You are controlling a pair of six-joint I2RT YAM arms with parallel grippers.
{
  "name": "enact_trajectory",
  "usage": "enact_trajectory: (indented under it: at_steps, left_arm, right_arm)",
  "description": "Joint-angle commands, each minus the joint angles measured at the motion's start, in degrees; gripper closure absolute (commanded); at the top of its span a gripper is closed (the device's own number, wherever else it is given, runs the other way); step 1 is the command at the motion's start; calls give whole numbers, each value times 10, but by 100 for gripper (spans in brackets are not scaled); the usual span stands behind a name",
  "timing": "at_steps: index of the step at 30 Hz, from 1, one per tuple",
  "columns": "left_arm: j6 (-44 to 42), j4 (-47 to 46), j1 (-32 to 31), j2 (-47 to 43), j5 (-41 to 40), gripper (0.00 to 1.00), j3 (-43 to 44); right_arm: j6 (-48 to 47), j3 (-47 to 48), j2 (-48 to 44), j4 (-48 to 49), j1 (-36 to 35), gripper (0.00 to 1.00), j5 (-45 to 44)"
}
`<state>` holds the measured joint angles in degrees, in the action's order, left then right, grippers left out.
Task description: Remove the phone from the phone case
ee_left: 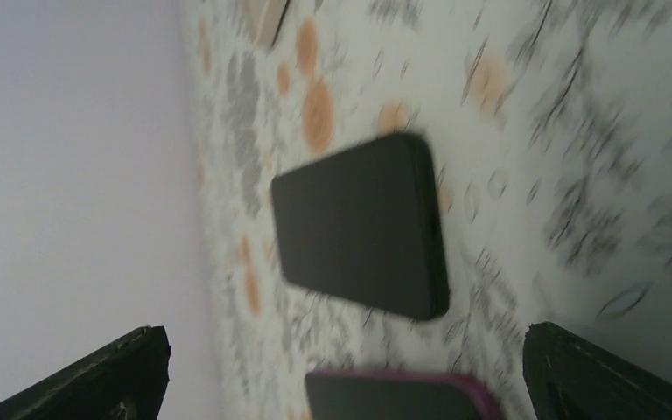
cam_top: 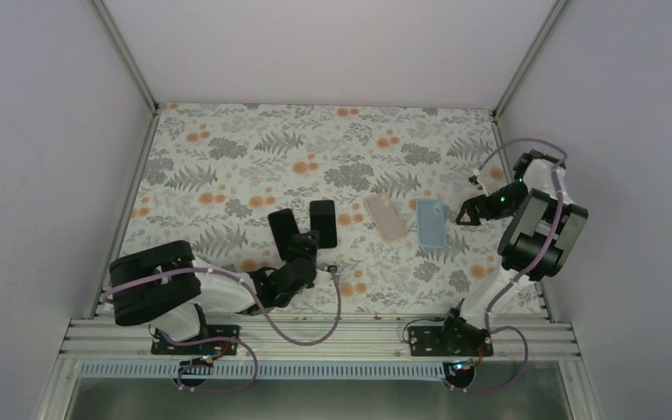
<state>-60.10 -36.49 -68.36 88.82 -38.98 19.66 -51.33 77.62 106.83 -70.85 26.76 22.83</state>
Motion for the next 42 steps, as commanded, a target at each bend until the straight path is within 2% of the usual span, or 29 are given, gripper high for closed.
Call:
enact_trajectory:
  at_steps: [1, 6, 9, 13, 18, 23, 27, 32, 34, 38, 42]
  left_arm:
    - [135, 292, -10, -26, 108, 0, 76]
    - [148, 322, -8, -15, 146, 0, 93]
    - [167, 342, 16, -33, 173, 0, 132]
    - [141, 351, 52, -52, 194, 0, 182]
    - [161, 458, 142, -63, 297, 0, 337]
    - [236, 596, 227, -25, 386, 0, 524]
    - [288, 707, 314, 11, 475, 0, 639]
    - [316, 766, 418, 19, 586, 0, 689]
    - [333, 781, 457, 25, 629, 0, 708]
    - [339, 806, 473, 43, 643, 0, 732]
    - [342, 801, 473, 55, 641, 0, 727]
  right_arm:
    - [15, 60, -64, -4, 3, 0, -32]
    - [21, 131, -132, -10, -19, 0, -14]
    - [36, 165, -168, -1, -31, 0, 40]
    - [62, 181, -203, 22, -44, 0, 132]
    - [162, 127, -258, 148, -49, 0, 193]
    - [299, 7, -333, 333, -51, 0, 169]
    - [335, -53, -350, 389, -51, 0, 160]
    - [383, -120, -353, 464, -52, 0, 154]
    - [376, -127, -350, 467, -56, 0, 125]
    - [367, -163, -357, 498, -57, 0, 65]
    - [345, -183, -361, 502, -57, 0, 84]
